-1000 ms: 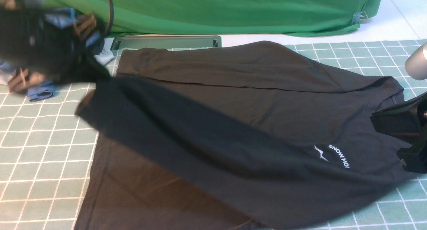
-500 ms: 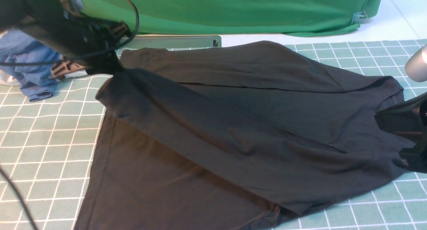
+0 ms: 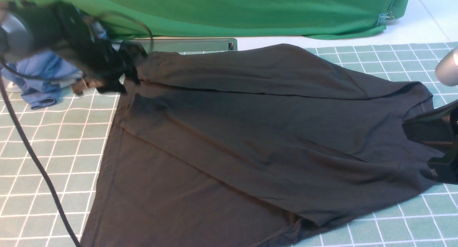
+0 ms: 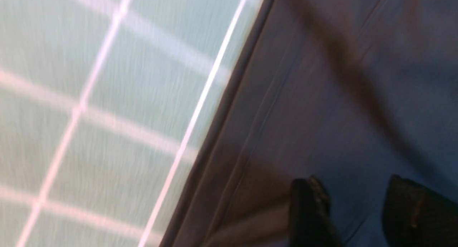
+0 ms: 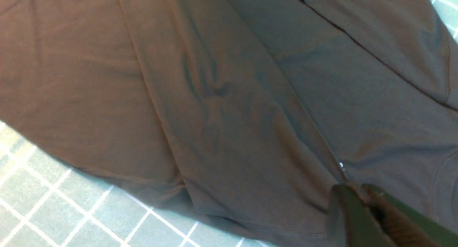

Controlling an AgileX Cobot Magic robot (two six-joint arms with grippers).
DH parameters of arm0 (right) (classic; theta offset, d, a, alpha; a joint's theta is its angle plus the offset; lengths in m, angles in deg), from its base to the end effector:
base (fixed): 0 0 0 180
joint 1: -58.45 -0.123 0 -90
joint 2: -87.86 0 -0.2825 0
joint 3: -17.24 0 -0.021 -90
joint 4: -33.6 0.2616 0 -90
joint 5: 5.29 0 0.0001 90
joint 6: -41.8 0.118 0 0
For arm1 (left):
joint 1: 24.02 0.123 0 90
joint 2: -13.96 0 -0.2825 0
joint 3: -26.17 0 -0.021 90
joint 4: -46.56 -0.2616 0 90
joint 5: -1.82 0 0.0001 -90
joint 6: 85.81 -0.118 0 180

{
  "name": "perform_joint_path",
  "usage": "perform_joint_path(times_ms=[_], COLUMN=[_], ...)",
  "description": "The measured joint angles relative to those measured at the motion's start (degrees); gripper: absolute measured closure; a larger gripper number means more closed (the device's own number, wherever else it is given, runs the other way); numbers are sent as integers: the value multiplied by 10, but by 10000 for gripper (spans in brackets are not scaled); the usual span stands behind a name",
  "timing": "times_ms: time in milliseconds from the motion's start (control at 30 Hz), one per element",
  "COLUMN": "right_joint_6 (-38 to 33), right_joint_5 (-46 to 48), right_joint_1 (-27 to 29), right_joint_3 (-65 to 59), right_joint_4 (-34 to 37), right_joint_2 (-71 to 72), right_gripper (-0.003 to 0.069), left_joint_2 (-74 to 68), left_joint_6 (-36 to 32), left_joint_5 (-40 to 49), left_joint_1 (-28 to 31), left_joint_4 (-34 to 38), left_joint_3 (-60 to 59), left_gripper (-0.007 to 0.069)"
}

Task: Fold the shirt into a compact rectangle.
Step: 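Grab the top left corner of the dark shirt with the left gripper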

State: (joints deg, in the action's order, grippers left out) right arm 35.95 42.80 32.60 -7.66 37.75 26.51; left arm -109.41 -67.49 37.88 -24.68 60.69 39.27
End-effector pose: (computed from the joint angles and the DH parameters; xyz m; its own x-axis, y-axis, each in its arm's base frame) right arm 0.1849 0.0966 0.3267 -0.6020 -0.3512 -0.7171 -0.5031 0.8642 -0.0009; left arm 0.4739 -0.0224 0.1917 -0.7611 -0.4834 -0.4325 -0.3293 0.8624 -0.3844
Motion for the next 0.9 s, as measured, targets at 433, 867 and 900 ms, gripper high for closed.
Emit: perform_joint_path(times_ms=[433, 867, 900], right_joint_6=[24, 29, 31], right_joint_5=[2, 2, 2], right_joint_1=[0, 0, 0], right_joint_3=[0, 0, 0], right_joint_4=[-1, -1, -1], right_joint_2=[0, 0, 0], right_gripper=[601, 596, 595], left_joint_2=[-134, -197, -198], left_joint_6=[15, 17, 17], left_joint_5=[111, 17, 14], left_joint_1=[26, 26, 26], left_joint_4=[130, 184, 186], left_joint_3=[159, 191, 191], left_gripper=[166, 237, 247])
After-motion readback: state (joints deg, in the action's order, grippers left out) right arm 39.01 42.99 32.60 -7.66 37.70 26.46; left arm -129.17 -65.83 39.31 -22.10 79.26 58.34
